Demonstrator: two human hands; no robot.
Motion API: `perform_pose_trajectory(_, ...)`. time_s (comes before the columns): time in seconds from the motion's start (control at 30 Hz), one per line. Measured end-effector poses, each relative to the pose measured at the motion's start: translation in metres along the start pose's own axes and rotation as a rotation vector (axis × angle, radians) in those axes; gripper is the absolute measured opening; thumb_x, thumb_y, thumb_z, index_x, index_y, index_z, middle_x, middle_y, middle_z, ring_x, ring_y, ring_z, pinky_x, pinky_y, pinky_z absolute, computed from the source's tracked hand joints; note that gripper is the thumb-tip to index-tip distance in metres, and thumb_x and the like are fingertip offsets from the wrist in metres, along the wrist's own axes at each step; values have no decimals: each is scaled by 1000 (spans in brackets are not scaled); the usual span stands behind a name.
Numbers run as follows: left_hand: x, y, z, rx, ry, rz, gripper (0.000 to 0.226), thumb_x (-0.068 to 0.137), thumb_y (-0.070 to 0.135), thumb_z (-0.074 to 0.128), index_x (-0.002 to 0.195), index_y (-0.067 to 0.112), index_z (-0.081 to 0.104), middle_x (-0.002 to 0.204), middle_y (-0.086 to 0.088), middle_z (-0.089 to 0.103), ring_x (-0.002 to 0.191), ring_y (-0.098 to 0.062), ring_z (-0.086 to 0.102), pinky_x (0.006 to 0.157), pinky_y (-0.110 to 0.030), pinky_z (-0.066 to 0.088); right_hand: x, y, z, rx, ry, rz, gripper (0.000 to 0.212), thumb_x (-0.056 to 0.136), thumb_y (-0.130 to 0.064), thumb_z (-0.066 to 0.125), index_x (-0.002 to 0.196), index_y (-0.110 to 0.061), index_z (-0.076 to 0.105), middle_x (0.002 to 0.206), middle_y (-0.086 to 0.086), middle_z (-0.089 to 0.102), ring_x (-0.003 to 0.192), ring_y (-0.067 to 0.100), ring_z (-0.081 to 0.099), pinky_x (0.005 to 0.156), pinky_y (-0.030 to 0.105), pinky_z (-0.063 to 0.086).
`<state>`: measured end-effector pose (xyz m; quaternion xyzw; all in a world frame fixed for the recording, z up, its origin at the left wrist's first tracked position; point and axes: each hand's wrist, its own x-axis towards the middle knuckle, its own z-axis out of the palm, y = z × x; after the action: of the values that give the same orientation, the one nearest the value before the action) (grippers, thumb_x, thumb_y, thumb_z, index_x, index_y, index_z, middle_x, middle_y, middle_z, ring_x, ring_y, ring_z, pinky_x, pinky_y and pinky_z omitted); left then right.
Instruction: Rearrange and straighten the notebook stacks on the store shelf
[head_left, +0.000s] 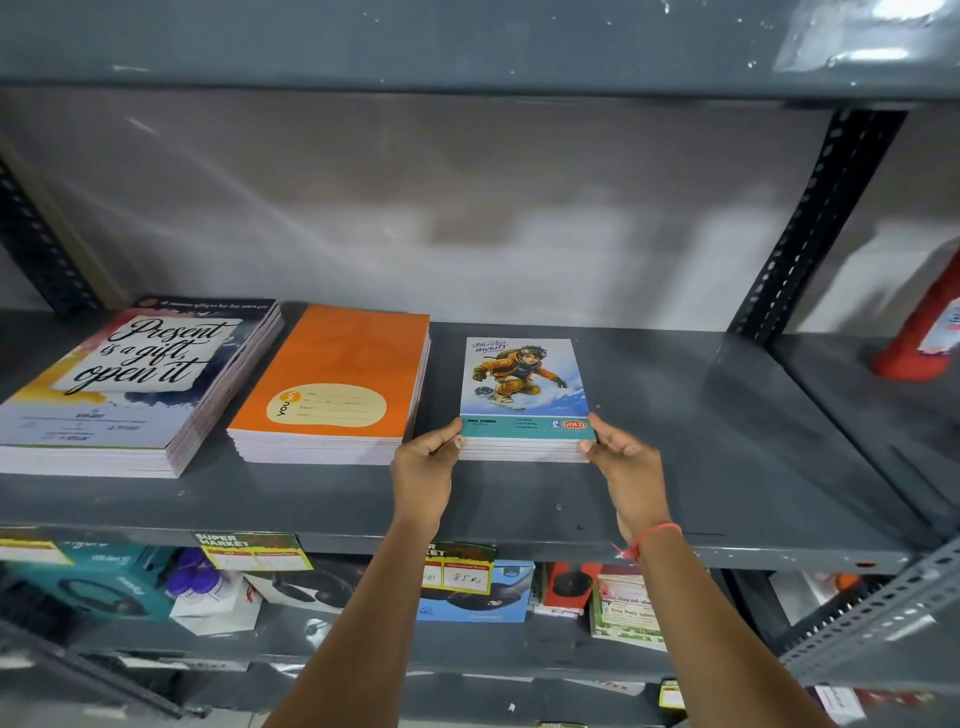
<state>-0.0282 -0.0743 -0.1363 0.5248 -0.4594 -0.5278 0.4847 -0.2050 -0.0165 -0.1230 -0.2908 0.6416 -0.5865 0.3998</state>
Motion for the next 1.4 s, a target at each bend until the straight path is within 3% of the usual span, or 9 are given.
perform_pose_trajectory(0.67,-4,4,2,124,50,67,31,89,6,53,119,5,60,123,-10,64,113,-26,59,101,-35,46,9,5,-3,58,41,-3,42,83,8,55,123,-4,58,116,9,65,105,22,60,105,34,42)
perform_pose_trajectory(0.8,-9,8,2,163,42,62,32,90,7,52,120,6,60,120,-14,65,100,-32,62,81,-28,53,7,2,-1,62,63,22,38,85,7,52,119,-5,61,111,6,64,101,21,58,104,34,42)
perform_pose_trajectory(0.87,-10,14,0,172,14,51,33,91,7,50,122,7,58,118,-19,65,68,-19,58,53,-10,47,3,-1,-1,76,86,44,34,85,3,54,117,-6,63,111,5,64,102,21,58,104,34,42)
perform_pose_trajectory(0.93,-12,21,-4,261,-55,62,35,93,11,47,127,7,55,118,-20,65,58,-5,45,42,-4,36,-5,-1,2,75,117,68,29,86,-7,58,113,-8,66,112,6,66,104,21,59,104,35,42)
perform_pose_trajectory(1.07,-37,45,-31,669,-227,308,37,97,19,38,131,10,50,132,-8,58,94,-8,62,71,-1,38,-50,-2,14,-121,238,49,19,84,-25,59,95,-18,72,107,4,67,99,21,57,93,34,41)
perform_pose_trajectory(1.13,-48,49,-45,891,-329,445,40,97,26,35,134,15,45,141,-4,50,125,-19,51,100,-20,42,-74,-7,17,-225,338,-27,32,88,-19,55,118,-14,65,116,12,67,106,28,58,93,36,41)
perform_pose_trajectory(1.2,-59,57,-66,1126,-381,623,48,97,32,26,140,13,34,151,-3,35,142,-20,26,114,-30,27,-103,-20,24,-326,412,-150,40,91,-18,50,131,-16,53,105,18,68,96,33,59,84,38,43)
perform_pose_trajectory(1.3,-76,80,-92,1315,-369,951,67,96,37,3,123,11,58,132,-3,60,129,-20,49,104,-30,42,-136,-49,34,-502,499,-394,47,94,-27,42,141,-24,37,146,2,44,128,31,47,96,42,42)
perform_pose_trajectory(1.4,-92,112,-104,1413,-341,1241,57,94,40,18,117,13,63,121,-1,67,117,-17,60,104,-33,42,-153,-87,41,-685,617,-779,64,92,-52,21,145,-16,26,149,-12,13,141,7,12,111,37,29)
